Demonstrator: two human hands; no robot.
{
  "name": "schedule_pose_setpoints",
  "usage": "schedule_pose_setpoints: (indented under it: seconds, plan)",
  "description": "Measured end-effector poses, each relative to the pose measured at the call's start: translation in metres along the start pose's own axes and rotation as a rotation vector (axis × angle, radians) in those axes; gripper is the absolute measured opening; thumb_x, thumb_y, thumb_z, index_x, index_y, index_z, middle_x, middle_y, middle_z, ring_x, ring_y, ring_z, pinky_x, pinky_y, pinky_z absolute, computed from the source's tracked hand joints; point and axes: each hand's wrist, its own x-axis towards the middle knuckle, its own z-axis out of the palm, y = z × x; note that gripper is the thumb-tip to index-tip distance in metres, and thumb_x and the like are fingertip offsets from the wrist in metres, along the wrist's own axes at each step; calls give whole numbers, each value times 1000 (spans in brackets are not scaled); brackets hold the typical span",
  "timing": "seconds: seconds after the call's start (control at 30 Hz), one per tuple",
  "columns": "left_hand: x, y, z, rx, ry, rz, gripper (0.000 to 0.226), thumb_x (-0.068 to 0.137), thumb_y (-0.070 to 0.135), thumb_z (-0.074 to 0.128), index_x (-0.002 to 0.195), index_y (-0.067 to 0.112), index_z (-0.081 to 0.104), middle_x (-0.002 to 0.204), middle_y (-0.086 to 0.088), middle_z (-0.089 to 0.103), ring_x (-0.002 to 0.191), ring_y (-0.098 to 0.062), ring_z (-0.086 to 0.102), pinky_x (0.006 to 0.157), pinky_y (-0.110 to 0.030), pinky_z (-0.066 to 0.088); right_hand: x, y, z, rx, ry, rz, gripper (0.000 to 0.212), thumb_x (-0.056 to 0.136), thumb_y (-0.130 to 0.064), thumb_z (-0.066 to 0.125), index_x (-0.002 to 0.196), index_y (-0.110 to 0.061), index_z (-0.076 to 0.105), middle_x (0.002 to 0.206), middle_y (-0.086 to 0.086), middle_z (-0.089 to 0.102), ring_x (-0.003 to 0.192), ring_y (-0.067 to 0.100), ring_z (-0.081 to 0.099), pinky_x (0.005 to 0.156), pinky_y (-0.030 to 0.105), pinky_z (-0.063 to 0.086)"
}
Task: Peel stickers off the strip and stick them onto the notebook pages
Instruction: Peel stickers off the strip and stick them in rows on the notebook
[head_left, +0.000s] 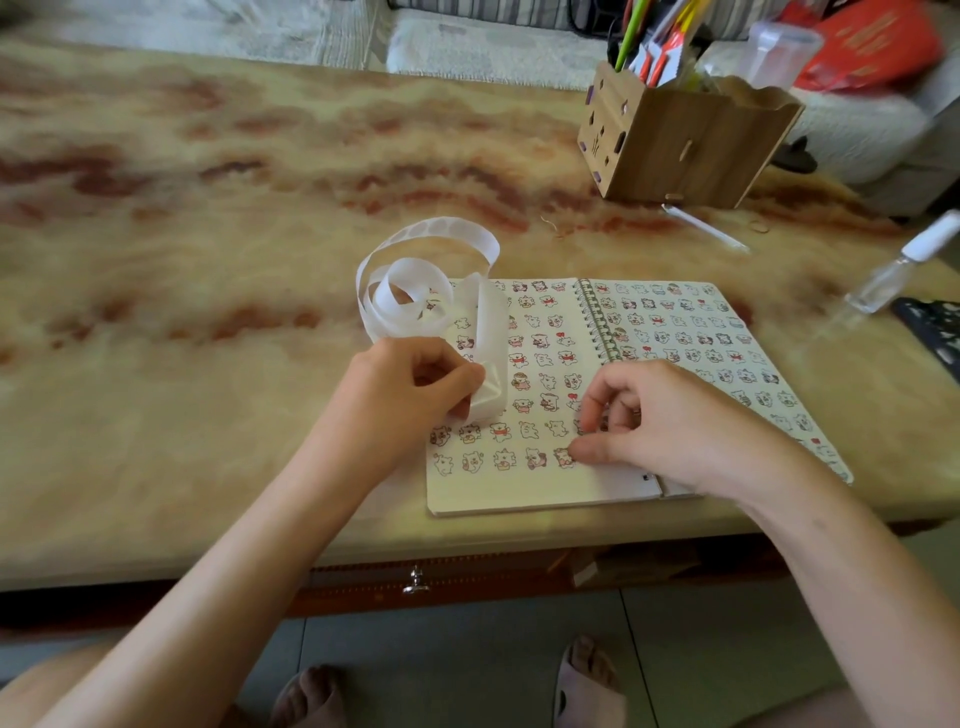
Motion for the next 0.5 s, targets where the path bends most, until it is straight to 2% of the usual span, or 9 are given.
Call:
schedule_pose_setpoints:
  seconds: [0.07,0.13,0.27,0.37,0.5]
  plan:
    - [0,0,0,1,0,0,23,88,24,61,68,13,65,52,11,62,46,5,52,50,-5,36,2,1,-3,26,-10,-6,15,79,-26,77,80,-25,63,58,-8,53,46,4,42,53,25,36]
    - [-1,-1,0,7,1,1,22,88,24,61,68,13,65,52,12,62,46,5,51,51,-7,37,2,3,-4,59,0,-5,15,79,-31,76,80,-24,63,55,-8,53,45,4,41,55,26,36]
    - [-1,0,-1,5,2,2,22,88,23,61,69,12,66,52,11,62,45,5,50,51,-6,37,3,3,1,56,54,-2,32,65,-47,81,77,-23,62,42,-13,50,42,2,41,54,26,35]
    - [-1,0,0,4,4,6,22,87,23,62,68,12,65,52,11,61,45,5,50,51,-6,36,4,4,2,3,61,9,28,69,-42,81,76,-24,61,50,-12,55,50,6,47,56,27,37]
    - [0,0,0,7,9,2,23,87,25,62,66,15,65,53,11,62,47,3,48,51,-8,37,4,4,-1,19,25,7,19,76,-33,78,78,-23,62,60,-6,57,50,7,46,55,25,35]
